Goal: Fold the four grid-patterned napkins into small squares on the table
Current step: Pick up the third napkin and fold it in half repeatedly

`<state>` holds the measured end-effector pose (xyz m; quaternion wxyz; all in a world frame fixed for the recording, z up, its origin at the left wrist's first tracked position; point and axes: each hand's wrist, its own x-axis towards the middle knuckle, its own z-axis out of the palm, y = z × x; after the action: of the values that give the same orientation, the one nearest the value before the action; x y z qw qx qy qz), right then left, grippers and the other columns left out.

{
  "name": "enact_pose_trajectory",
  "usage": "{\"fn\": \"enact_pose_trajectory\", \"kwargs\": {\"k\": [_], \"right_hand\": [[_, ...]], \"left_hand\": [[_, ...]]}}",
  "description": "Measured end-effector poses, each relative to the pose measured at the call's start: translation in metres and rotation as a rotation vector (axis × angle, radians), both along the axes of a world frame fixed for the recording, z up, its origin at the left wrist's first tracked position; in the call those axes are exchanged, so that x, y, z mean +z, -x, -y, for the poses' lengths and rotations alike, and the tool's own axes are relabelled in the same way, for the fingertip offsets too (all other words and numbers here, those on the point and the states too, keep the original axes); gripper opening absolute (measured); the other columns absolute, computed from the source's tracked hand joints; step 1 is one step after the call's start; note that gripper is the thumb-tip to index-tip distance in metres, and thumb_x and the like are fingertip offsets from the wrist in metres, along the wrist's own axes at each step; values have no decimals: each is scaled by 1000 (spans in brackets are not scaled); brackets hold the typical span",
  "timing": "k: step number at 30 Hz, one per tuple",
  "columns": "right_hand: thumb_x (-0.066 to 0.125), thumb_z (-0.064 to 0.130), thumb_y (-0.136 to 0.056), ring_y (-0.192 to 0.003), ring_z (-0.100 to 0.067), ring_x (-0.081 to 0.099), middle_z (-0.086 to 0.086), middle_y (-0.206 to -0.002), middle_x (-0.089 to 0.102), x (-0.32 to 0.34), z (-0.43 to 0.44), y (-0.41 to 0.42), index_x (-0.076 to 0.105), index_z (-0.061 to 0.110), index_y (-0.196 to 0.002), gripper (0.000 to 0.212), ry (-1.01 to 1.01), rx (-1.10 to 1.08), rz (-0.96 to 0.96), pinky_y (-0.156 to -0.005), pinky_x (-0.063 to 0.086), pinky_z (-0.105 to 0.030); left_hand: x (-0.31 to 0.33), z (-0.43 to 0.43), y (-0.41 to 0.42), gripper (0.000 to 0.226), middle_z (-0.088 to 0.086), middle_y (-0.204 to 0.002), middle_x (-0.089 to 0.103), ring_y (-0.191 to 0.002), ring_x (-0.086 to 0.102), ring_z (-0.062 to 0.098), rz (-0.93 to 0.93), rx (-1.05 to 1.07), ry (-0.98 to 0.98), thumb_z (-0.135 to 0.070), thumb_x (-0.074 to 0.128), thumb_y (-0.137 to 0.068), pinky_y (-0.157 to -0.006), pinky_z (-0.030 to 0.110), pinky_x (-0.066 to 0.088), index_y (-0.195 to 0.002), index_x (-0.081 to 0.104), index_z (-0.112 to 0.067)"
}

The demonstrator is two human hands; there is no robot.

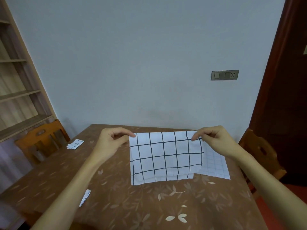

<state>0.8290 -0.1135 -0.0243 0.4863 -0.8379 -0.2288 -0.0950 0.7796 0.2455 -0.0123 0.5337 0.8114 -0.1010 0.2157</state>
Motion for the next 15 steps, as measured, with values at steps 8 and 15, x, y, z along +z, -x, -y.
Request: {"fn": "enact_pose_trajectory", "kwargs": {"k": [8, 15], "right_hand": [[76, 6, -85, -88, -4, 70, 9, -90, 78, 14, -23, 20, 80, 19, -87, 14, -119, 72, 7, -82, 50, -15], [74, 6, -87, -101, -1, 69, 15, -98, 76, 35, -52, 31, 77, 18, -98, 17, -14, 199, 164, -91, 47, -12]], "left_hand": [[1, 5, 2, 18, 0, -93, 79, -91, 75, 17, -66, 6, -78, -4, 64, -94, -84, 31, 60, -96, 77, -17], [-5, 70, 2, 48, -14, -116, 74, -106, 70, 3, -211, -261, -208, -40, 82, -81, -95, 30, 56, -125, 65, -33]]}}
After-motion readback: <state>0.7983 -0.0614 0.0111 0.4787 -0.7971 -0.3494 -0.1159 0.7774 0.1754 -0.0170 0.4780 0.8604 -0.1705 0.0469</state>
